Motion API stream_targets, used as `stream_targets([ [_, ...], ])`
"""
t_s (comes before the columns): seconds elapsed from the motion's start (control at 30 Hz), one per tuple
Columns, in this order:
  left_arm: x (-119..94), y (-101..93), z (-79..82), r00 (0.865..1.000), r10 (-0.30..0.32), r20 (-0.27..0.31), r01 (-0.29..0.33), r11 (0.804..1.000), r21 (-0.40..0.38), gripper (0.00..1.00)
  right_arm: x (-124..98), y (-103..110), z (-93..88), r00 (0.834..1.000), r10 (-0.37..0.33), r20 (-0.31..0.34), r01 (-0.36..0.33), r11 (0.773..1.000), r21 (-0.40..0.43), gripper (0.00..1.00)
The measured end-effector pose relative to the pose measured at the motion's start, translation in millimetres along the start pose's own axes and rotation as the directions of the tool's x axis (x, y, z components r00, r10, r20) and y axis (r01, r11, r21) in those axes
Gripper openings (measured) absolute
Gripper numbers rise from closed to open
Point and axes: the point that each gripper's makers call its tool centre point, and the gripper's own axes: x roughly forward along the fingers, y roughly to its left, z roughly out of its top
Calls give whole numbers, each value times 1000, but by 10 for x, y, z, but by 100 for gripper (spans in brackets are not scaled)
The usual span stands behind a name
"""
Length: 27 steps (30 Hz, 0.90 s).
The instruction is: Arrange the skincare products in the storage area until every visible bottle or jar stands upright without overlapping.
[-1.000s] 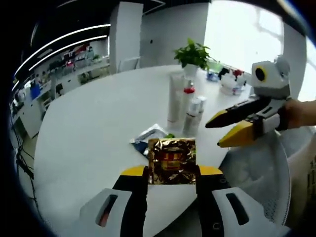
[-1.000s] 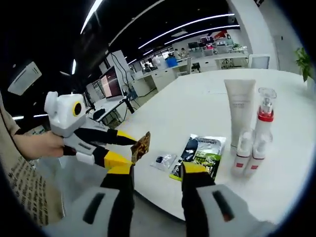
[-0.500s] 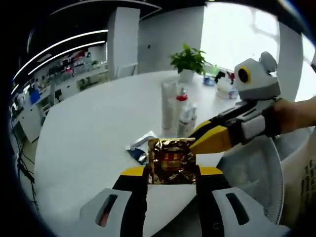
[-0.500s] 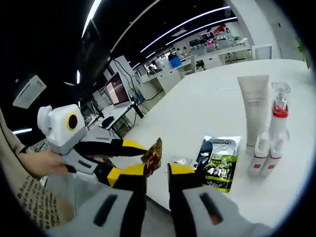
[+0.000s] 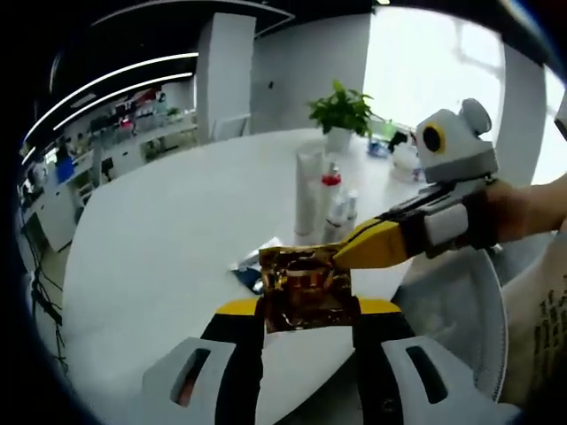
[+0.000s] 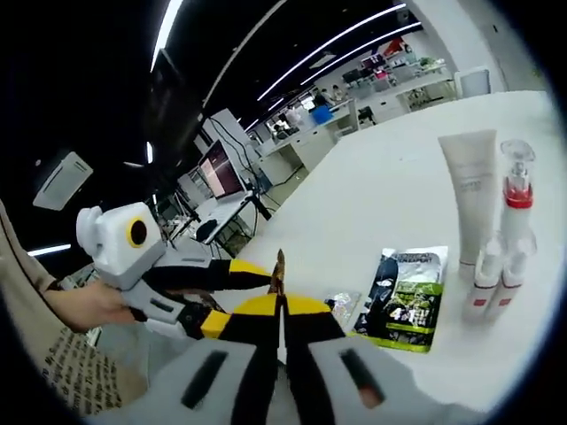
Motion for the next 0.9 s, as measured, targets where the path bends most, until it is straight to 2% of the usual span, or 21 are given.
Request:
stream_targets([
  [0.2, -26, 26, 78, 997, -62, 55, 68, 991, -116, 34, -19, -44, 86, 1000, 0, 7, 0, 1000, 10, 1],
  [0.4, -31, 158, 20, 996, -78, 45, 84, 982, -171, 31, -5, -92, 150, 1000, 2, 17, -3, 999, 33, 1],
  [0.5, -34, 175, 31, 993, -98, 65, 111, 965, -239, 26, 11, -93, 161, 1000, 4, 17, -5, 999, 34, 1],
  [0.7, 7, 257, 7, 992, -107, 70, 122, 949, -291, 18, 81, -83, 154, 1000, 9, 6, -9, 999, 30, 1],
  [0.8, 34, 317, -38, 993, -104, 61, 119, 935, -334, 12, 118, -86, 165, 1000, 11, -2, -11, 1000, 27, 1],
  [0.9, 51, 398, -108, 996, -84, 41, 93, 922, -375, 0, 165, -106, 183, 1000, 6, -12, -6, 1000, 16, 1],
])
